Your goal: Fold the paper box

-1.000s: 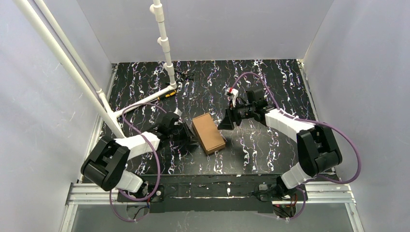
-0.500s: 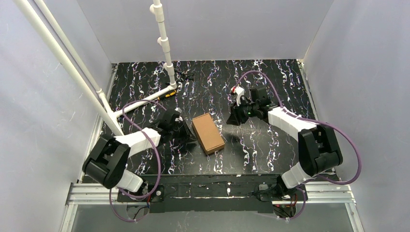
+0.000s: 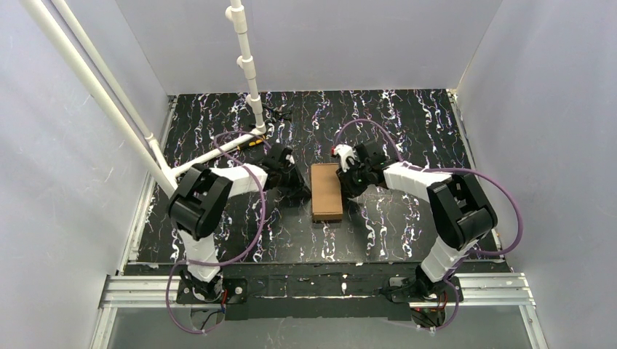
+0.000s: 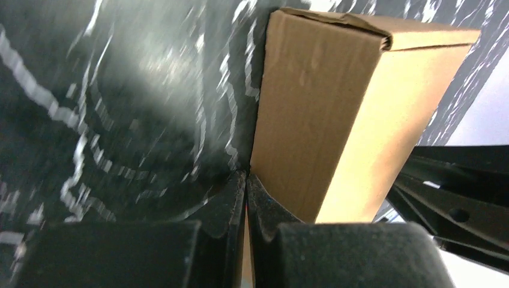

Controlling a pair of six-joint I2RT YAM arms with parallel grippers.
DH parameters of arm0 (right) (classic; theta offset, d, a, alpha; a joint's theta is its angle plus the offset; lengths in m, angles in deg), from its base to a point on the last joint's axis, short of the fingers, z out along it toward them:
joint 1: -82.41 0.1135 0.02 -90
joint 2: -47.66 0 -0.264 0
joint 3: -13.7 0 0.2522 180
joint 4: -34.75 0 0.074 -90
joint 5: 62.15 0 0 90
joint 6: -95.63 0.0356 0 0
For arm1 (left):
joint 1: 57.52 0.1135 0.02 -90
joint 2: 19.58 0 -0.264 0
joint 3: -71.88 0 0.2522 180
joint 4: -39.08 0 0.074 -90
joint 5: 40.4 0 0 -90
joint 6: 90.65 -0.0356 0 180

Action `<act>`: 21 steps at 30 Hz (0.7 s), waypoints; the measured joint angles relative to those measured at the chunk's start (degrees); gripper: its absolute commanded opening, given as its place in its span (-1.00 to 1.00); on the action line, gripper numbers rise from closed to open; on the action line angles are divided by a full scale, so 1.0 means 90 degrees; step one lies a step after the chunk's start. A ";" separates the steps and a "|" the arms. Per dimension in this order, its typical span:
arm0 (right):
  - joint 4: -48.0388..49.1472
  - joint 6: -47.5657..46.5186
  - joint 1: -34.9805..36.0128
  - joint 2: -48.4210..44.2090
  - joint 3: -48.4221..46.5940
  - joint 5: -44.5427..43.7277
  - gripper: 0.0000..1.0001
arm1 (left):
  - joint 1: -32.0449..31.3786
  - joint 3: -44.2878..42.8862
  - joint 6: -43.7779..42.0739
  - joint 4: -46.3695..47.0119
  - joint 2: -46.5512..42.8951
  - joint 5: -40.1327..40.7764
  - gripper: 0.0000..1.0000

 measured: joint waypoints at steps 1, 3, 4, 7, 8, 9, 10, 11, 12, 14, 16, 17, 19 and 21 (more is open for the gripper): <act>-0.0007 0.0010 -0.0087 0.0000 -0.0017 -0.0053 -0.46 | -0.0002 -0.0202 -0.0019 -0.0015 0.0158 0.0005 -0.94; -0.0002 0.0070 -0.0296 -0.0002 -0.0029 -0.0112 -0.45 | 0.0000 -0.0699 -0.0039 -0.0041 0.0539 -0.0015 -0.94; 0.0005 0.0126 -0.0420 -0.0002 -0.0029 -0.0129 -0.44 | -0.0005 -0.0950 -0.0046 -0.0041 0.0733 -0.0029 -0.92; 0.0029 0.0197 -0.0724 -0.0002 -0.0034 -0.0192 -0.40 | -0.0056 -0.1433 -0.0124 -0.0129 0.1069 -0.0063 -0.87; 0.0017 0.0185 -0.0814 -0.0002 -0.0051 -0.0231 -0.38 | -0.0078 -0.1525 -0.0192 -0.0228 0.1093 -0.0044 -0.86; 0.0007 0.0151 -0.0901 -0.0005 -0.0080 -0.0284 -0.34 | -0.0104 -0.1581 -0.0272 -0.0362 0.1081 0.0012 -0.83; -0.0007 0.0097 -0.0971 -0.0015 -0.0121 -0.0333 -0.27 | -0.0126 -0.1600 -0.0374 -0.0495 0.1022 0.0146 -0.81; -0.0041 -0.0056 -0.1078 -0.0044 -0.0185 -0.0403 -0.22 | -0.0146 -0.1596 -0.0471 -0.0636 0.0954 0.0284 -0.76; -0.0083 -0.0177 -0.1154 -0.0095 -0.0233 -0.0466 -0.15 | -0.0168 -0.1537 -0.0585 -0.0797 0.0811 0.0478 -0.70; -0.0226 -0.0520 -0.1423 -0.0316 -0.0323 -0.0532 -0.01 | -0.0202 -0.1263 -0.0831 -0.1066 0.0311 0.0857 -0.54; -0.0372 -0.0811 -0.1841 -0.0668 -0.0384 -0.0512 0.26 | -0.0202 -0.0840 -0.1095 -0.1309 -0.0517 0.1275 -0.15; -0.0437 -0.0933 -0.2103 -0.0894 -0.0418 -0.0491 0.47 | -0.0202 -0.0678 -0.1209 -0.1394 -0.0937 0.1421 0.19; -0.0551 -0.1163 -0.2557 -0.1377 -0.0469 -0.0481 0.94 | -0.0180 -0.0342 -0.1552 -0.1508 -0.2057 0.1608 0.94; -0.0602 -0.1382 -0.3014 -0.2038 -0.0491 -0.0503 0.97 | -0.0073 -0.0121 -0.1831 -0.1404 -0.3228 0.1467 0.97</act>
